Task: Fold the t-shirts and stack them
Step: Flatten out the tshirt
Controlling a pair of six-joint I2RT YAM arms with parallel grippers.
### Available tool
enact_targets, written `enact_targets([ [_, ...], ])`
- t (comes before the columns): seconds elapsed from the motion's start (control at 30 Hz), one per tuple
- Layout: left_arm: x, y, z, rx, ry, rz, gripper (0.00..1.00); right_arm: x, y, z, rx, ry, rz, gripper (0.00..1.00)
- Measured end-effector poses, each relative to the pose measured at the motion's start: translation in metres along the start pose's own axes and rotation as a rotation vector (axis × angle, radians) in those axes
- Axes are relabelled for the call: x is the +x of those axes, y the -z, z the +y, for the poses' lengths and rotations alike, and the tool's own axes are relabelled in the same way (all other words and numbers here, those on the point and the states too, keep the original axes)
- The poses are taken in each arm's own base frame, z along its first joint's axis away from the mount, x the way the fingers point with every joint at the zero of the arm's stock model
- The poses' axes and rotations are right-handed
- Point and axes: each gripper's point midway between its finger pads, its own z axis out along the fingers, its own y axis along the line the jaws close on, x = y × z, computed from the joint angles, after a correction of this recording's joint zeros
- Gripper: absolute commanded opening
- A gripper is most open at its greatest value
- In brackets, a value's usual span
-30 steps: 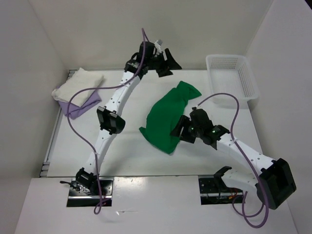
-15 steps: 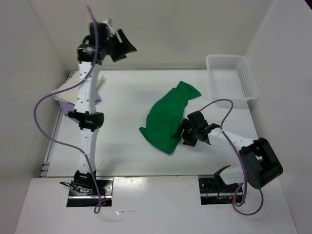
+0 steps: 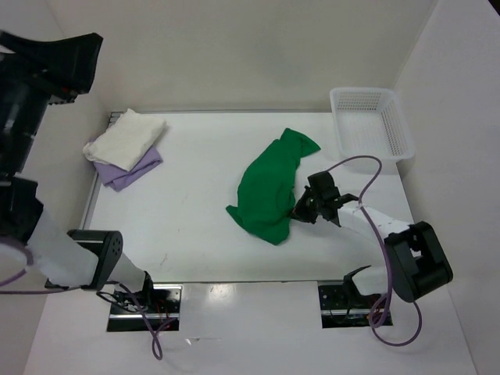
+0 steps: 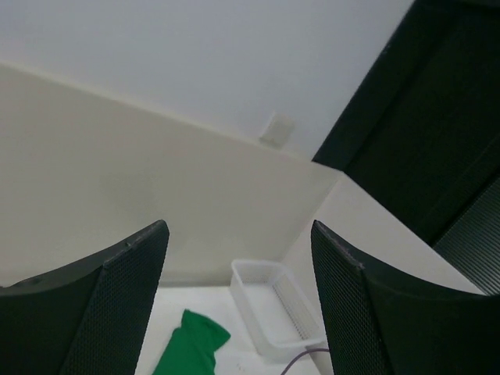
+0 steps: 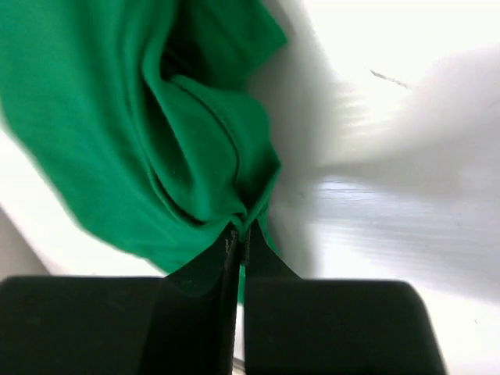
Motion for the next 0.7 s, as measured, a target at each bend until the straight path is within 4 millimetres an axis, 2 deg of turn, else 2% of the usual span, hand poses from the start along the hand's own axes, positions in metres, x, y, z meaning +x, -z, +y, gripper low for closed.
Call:
enact_targets([
  [0.07, -0.018, 0.022, -0.019, 0.045, -0.032, -0.061, 0.81, -0.010, 0.011, 0.010, -0.030, -0.001, -0.026, 0.00],
  [0.17, -0.028, 0.032, -0.028, 0.069, -0.053, -0.098, 0.82, -0.032, 0.045, 0.044, -0.129, 0.029, -0.101, 0.00],
  [0.27, -0.018, 0.030, -0.020, 0.034, -0.054, -0.058, 0.82, -0.052, 0.079, 0.082, -0.249, 0.072, -0.174, 0.00],
  [0.33, -0.006, 0.031, -0.010, -0.020, -0.041, -0.008, 0.84, -0.055, 0.087, 0.090, -0.281, 0.088, -0.186, 0.00],
  [0.43, 0.034, 0.038, 0.016, -0.142, -0.028, 0.126, 0.88, -0.049, 0.084, 0.086, -0.271, 0.098, -0.155, 0.00],
  [0.5, 0.058, 0.057, 0.037, -0.218, -0.036, 0.175, 0.95, -0.045, 0.083, 0.083, -0.263, 0.099, -0.136, 0.00],
  [0.53, 0.074, 0.069, 0.050, -0.247, -0.029, 0.183, 0.95, -0.044, 0.082, 0.083, -0.261, 0.099, -0.129, 0.00],
  [0.63, 0.154, 0.121, 0.093, -0.313, 0.031, 0.284, 0.95, -0.041, 0.083, 0.080, -0.253, 0.104, -0.117, 0.00],
  [0.7, 0.215, 0.133, 0.113, -0.299, 0.120, 0.351, 0.95, -0.040, 0.086, 0.078, -0.238, 0.108, -0.103, 0.00],
])
